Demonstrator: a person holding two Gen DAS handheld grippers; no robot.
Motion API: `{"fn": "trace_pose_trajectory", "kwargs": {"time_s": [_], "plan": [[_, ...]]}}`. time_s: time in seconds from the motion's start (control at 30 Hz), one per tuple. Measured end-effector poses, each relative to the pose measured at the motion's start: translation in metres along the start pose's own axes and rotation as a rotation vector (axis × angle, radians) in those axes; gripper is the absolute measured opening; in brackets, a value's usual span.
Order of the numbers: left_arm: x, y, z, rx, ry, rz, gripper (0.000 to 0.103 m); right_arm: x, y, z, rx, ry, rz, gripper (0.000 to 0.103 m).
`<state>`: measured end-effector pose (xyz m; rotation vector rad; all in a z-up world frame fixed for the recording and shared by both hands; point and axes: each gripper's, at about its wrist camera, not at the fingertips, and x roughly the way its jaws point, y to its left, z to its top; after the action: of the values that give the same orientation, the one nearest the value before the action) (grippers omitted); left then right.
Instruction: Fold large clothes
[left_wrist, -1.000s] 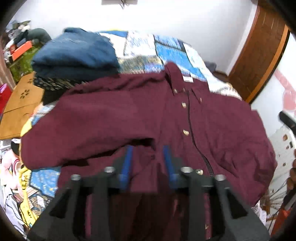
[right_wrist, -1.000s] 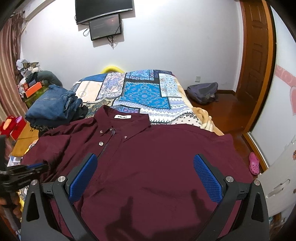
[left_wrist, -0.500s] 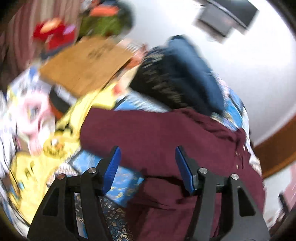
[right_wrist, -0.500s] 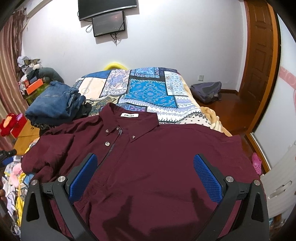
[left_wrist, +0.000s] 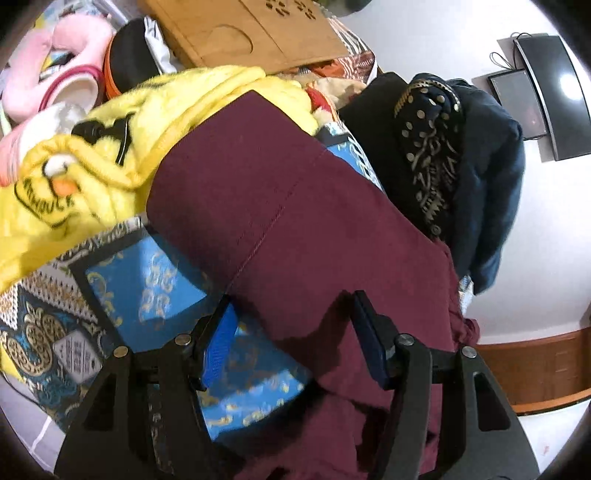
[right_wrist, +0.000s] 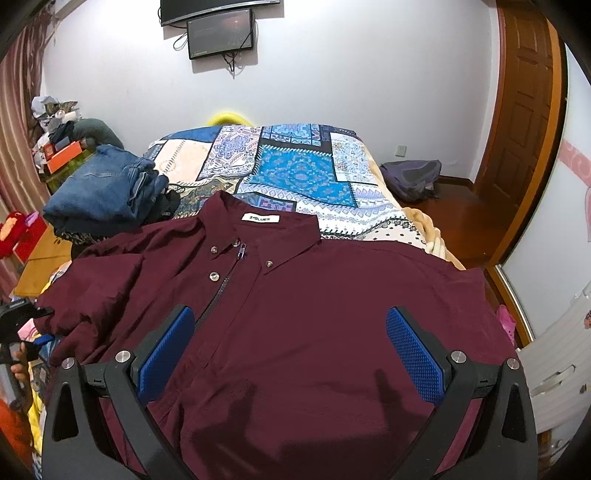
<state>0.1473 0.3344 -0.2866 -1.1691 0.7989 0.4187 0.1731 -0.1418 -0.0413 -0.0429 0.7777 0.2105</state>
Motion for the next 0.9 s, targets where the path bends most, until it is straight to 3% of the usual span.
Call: {"fn": "trace_pose_trajectory", "kwargs": {"time_s": [0.03,0.1,0.17,0.23,0.33,0.47,0.63,0.77,0.9], "plan": [[-0.002,-0.005,0.000,0.029,-0.035,0.033,0.046,0.000,0.000,0.000,-0.002,0.001,-0.003,0.103],[-0.003,-0.018,0.001,0.105,-0.081,0.087,0.020,0.001,0.001,0.001,-0.005,0.003,-0.007,0.103],[-0.011,-0.035,-0.002,0.188,-0.139,0.141,0.008,0.001,0.000,0.001,-0.006,0.002,-0.010,0.103],[-0.024,-0.059,-0.009,0.289,-0.210,0.189,0.004,0.000,-0.002,0.001,-0.008,0.000,-0.010,0.103],[-0.051,-0.101,-0.020,0.408,-0.296,0.186,0.003,0.000,-0.005,0.002,-0.014,-0.008,-0.012,0.103],[-0.091,-0.169,-0.041,0.543,-0.396,0.086,0.003,0.001,-0.016,0.001,0.018,-0.009,0.002,0.103],[-0.126,-0.263,-0.085,0.734,-0.461,-0.119,0.003,-0.001,-0.037,-0.003,0.090,-0.008,0.027,0.103],[-0.127,-0.329,-0.125,0.867,-0.410,-0.251,0.003,-0.006,-0.053,-0.007,0.088,-0.023,-0.034,0.103],[-0.104,-0.386,-0.177,1.002,-0.292,-0.325,0.003,-0.016,-0.073,-0.009,0.110,-0.045,-0.056,0.103]]}}
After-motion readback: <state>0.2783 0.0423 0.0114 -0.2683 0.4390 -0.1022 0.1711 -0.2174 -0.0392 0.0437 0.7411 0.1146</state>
